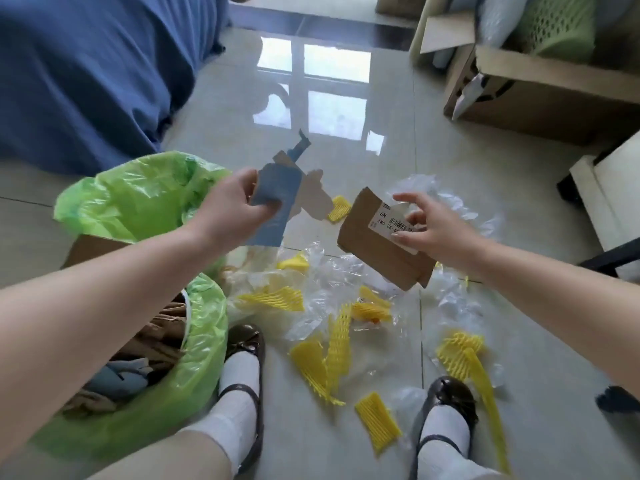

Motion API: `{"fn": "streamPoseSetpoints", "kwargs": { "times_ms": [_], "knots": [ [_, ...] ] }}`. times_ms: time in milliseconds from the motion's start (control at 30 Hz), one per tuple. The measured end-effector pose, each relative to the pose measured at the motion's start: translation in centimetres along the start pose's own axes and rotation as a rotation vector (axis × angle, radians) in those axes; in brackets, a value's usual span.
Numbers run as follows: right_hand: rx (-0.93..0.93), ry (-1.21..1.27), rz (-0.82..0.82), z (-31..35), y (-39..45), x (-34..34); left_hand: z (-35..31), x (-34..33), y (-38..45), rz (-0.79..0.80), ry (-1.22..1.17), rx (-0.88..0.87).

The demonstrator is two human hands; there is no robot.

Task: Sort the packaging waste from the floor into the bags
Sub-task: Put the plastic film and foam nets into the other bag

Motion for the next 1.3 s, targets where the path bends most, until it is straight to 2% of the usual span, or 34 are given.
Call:
{"fn": "streamPoseSetpoints", "kwargs": {
  "times_ms": [133,233,333,433,533,633,767,933,1067,1300],
  "knots": [
    [0.045,0.077,0.019,7.1,-3.9,-0.5,-3.1,7.5,-4.8,-0.089,0.112,-0.029],
    [0.076,0.075,0.059,12.0,-7.2,-1.8,-4.5,12.7,-8.8,-0.181,0.176,0.014],
    [0.115,0.117,0.106,15.9,-10.2,-4.5,-5.2,16.9,-12.7,-0.231,0.125,0.040],
    [0.137,0.200,0.162,19.0,-12.7,-8.4,-4.9,20.4,-16.7,-0.212,0.132,0.047],
    [0.169,0.128,0.180,21.1,-13.2,-12.7,-3.3,22.6,-19.6,-0.140,0.205,0.046],
    [0.222,0.005,0.181,22.1,-12.1,-17.1,-0.8,22.3,-21.7,-0.037,0.189,0.051],
    [0.344,-0.246,0.165,22.7,-10.6,-21.8,1.6,20.1,-23.6,0.106,0.461,-0.051],
    [0.494,-0.457,0.181,23.5,-9.3,-25.4,3.6,17.4,-23.1,0.201,0.612,-0.189],
    [0.555,-0.486,0.194,23.2,-8.4,-26.9,4.3,16.4,-23.0,0.200,0.750,-0.274],
    [0.701,-0.632,0.027,22.5,-8.0,-26.9,5.7,15.5,-23.4,0.236,0.757,-0.297]
  ]
}}
Point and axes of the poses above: each hand's wrist, its own y-axis towards the middle knuckle, its own x-axis out of the back of the hand, z = x × y, the point moved 5 cm from there along y, towards the middle knuckle, and after that the axes turned 15 degrees about -x, right-handed, at the moved point
